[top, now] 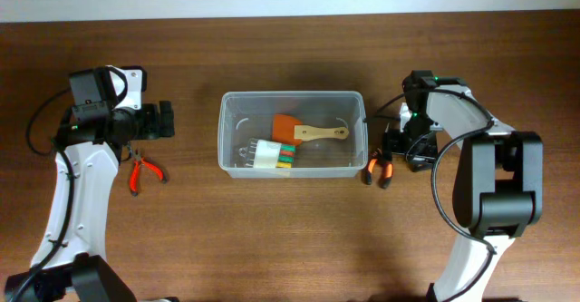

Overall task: Pack container
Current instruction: 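Lower the right gripper onto the orange-black pliers and grasp them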

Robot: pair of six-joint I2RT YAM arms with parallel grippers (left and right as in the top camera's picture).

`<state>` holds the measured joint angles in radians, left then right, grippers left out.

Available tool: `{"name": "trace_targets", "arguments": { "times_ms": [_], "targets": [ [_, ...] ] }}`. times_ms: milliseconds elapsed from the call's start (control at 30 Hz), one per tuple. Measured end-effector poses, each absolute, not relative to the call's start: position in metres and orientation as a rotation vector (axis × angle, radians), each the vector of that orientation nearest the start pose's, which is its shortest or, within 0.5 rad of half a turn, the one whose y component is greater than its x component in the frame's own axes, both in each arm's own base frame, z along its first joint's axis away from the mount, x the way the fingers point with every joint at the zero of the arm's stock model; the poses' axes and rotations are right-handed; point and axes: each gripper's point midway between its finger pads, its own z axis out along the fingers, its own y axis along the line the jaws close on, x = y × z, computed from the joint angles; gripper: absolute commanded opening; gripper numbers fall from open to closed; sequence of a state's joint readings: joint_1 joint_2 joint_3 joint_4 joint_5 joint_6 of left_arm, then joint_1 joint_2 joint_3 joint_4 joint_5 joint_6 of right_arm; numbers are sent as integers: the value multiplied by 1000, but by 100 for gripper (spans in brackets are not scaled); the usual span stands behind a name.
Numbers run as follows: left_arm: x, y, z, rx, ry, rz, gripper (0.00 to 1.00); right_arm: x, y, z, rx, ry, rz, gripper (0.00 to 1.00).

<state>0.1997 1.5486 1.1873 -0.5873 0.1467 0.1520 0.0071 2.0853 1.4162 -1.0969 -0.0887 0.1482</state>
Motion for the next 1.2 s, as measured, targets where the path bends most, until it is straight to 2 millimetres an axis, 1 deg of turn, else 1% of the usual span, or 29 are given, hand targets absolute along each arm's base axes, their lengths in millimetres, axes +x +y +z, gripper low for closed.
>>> {"name": "trace_targets", "arguments": {
  "times_ms": [133, 300, 433, 533, 600, 700, 767, 900, 967, 1033, 1100, 1200],
  "targets": [
    [404, 56, 149, -1, 2505, -40, 99, 332, 16, -2, 256, 3328, 108, 65],
    [404, 56, 149, -1, 2505, -40, 99, 332, 14, -3, 306, 3318, 83, 64],
    [404, 56, 149, -1, 2505, -40, 99, 333, 12, -3, 325, 3313, 71, 61],
    [404, 56, 149, -1, 2505, -40, 99, 334, 11, -3, 342, 3308, 70, 61],
    [404, 56, 149, -1, 2505, -40, 99, 337, 9, -3, 331, 3296, 72, 61],
    [404, 56, 149, 0, 2504, -40, 99, 338, 8, -3, 256, 3295, 70, 60],
    [404, 56, 149, -1, 2505, -40, 99, 338, 9, -3, 189, 3297, 66, 56],
    [404, 56, 149, -1, 2505, -40, 99, 342, 10, -3, 94, 3285, 36, 37],
    [404, 56, 149, -1, 2505, -40, 99, 344, 12, -3, 50, 3277, 29, 32],
    [404, 56, 149, -1, 2505, -40, 99, 344, 13, -4, 35, 3276, 27, 25],
    [404, 56, 149, -1, 2505, -40, 99, 344, 14, -3, 25, 3274, 24, 24],
    [404, 56, 149, -1, 2505, -40, 99, 345, 15, -3, 26, 3272, 23, 26]
  ]
}}
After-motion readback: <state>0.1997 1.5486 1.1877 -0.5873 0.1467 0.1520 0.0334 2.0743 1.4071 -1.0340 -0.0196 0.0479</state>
